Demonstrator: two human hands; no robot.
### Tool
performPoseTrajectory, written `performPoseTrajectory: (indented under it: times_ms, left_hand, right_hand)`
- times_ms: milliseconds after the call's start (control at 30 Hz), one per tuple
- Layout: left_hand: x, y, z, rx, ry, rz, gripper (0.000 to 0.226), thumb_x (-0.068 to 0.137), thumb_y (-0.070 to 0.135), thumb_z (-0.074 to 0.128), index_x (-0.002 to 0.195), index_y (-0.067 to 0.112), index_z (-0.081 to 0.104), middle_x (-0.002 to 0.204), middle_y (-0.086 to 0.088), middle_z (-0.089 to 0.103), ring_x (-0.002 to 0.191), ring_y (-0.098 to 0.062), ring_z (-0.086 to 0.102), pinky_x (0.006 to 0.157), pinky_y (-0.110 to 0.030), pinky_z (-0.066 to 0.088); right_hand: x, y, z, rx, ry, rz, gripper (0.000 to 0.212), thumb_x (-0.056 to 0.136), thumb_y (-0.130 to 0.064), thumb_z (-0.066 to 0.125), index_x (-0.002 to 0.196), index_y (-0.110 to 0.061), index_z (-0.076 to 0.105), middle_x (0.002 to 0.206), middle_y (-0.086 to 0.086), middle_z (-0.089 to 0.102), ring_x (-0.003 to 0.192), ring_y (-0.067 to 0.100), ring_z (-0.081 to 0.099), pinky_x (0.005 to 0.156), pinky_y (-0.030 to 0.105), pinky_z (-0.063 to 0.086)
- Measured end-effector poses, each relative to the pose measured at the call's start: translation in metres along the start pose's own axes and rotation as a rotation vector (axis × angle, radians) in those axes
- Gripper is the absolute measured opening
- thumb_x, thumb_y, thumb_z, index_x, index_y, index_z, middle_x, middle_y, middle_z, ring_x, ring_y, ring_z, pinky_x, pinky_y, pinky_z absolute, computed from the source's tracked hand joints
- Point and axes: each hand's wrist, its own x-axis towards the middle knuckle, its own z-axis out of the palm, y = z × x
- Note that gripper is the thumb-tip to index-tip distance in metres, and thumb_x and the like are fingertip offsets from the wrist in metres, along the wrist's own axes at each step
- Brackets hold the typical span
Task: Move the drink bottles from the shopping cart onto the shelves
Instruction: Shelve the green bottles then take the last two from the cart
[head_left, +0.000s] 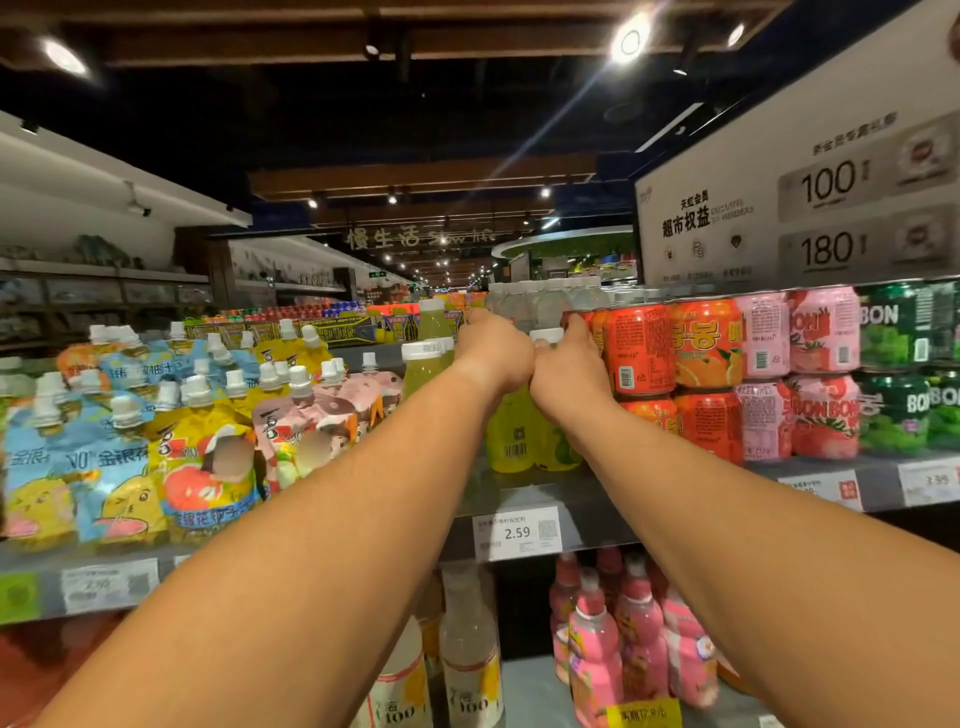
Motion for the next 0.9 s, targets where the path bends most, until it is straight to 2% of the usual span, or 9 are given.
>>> performPoseTrajectory:
  times_ms: [67, 167, 300, 433, 533, 600, 767, 900]
  left_hand:
    - [-0.005, 0.005, -0.004, -0.038, -0.034, 0.03, 0.055, 0.096, 0.017, 0.055, 0.139, -0.006, 0.031, 0.138, -0.022, 0.049, 0.124, -0.035, 0.051, 0.101, -0.044, 0.047]
    - [-0.025, 0.011, -0.015, -0.114, -0.005, 0.071, 0.05, 0.096, 0.017, 0.055, 0.137, -0.005, 0.036, 0.135, -0.022, 0.052, 0.121, -0.036, 0.055, 0.1, -0.046, 0.048]
    - [-0.058, 0.012, -0.029, -0.057, 0.057, 0.107, 0.041, 0.098, 0.017, 0.053, 0.133, 0.0, 0.04, 0.131, -0.018, 0.054, 0.116, -0.033, 0.056, 0.09, -0.039, 0.049]
    - [-0.103, 0.003, -0.06, 0.142, 0.229, 0.237, 0.047, 0.094, 0.024, 0.056, 0.138, 0.012, 0.047, 0.13, -0.008, 0.058, 0.119, -0.029, 0.055, 0.084, -0.031, 0.042]
    - [-0.147, -0.018, -0.097, 0.366, 0.359, 0.291, 0.046, 0.091, 0.03, 0.06, 0.135, 0.018, 0.056, 0.13, -0.007, 0.062, 0.12, -0.027, 0.056, 0.093, -0.032, 0.043]
    - [-0.181, -0.041, -0.126, 0.479, 0.403, 0.199, 0.044, 0.09, 0.036, 0.06, 0.132, 0.021, 0.06, 0.126, -0.006, 0.065, 0.118, -0.028, 0.058, 0.094, -0.035, 0.046]
    - [-0.287, -0.118, -0.194, 0.734, 0.364, -0.206, 0.044, 0.087, 0.037, 0.062, 0.128, 0.021, 0.062, 0.122, -0.011, 0.067, 0.115, -0.033, 0.06, 0.093, -0.039, 0.051]
    - [-0.395, -0.178, -0.256, 0.834, 0.399, -0.483, 0.05, 0.087, 0.044, 0.06, 0.13, 0.019, 0.06, 0.126, -0.008, 0.066, 0.115, -0.03, 0.06, 0.094, -0.04, 0.051]
  right_hand:
    - [-0.008, -0.006, -0.006, 0.036, 0.014, -0.035, 0.056, 0.099, -0.026, 0.044, 0.151, -0.015, 0.027, 0.151, 0.009, 0.037, 0.134, 0.031, 0.039, 0.108, 0.045, 0.035]
    - [-0.024, -0.015, -0.016, 0.044, -0.007, -0.071, 0.054, 0.101, -0.028, 0.042, 0.151, -0.016, 0.026, 0.152, 0.01, 0.037, 0.134, 0.031, 0.039, 0.108, 0.041, 0.035]
    - [-0.048, -0.028, -0.034, 0.034, -0.032, -0.15, 0.05, 0.101, -0.027, 0.045, 0.148, -0.014, 0.033, 0.147, 0.012, 0.042, 0.13, 0.031, 0.043, 0.104, 0.038, 0.035]
    - [-0.076, -0.043, -0.049, -0.082, -0.067, -0.345, 0.046, 0.096, -0.024, 0.051, 0.14, -0.011, 0.046, 0.138, 0.011, 0.049, 0.125, 0.029, 0.046, 0.101, 0.035, 0.036]
    - [-0.104, -0.056, -0.05, -0.132, -0.154, -0.458, 0.045, 0.092, -0.027, 0.054, 0.135, -0.012, 0.051, 0.133, 0.012, 0.052, 0.121, 0.03, 0.048, 0.098, 0.034, 0.037]
    - [-0.129, -0.063, -0.04, -0.135, -0.234, -0.499, 0.045, 0.092, -0.029, 0.054, 0.133, -0.011, 0.052, 0.133, 0.013, 0.053, 0.121, 0.032, 0.048, 0.099, 0.036, 0.038]
    - [-0.221, -0.083, 0.007, -0.123, -0.529, -0.535, 0.046, 0.091, -0.032, 0.054, 0.13, -0.009, 0.053, 0.129, 0.018, 0.054, 0.118, 0.038, 0.05, 0.095, 0.041, 0.043]
    - [-0.319, -0.109, 0.046, -0.094, -0.786, -0.574, 0.053, 0.09, -0.041, 0.054, 0.136, -0.015, 0.049, 0.133, 0.012, 0.051, 0.121, 0.036, 0.047, 0.098, 0.042, 0.043]
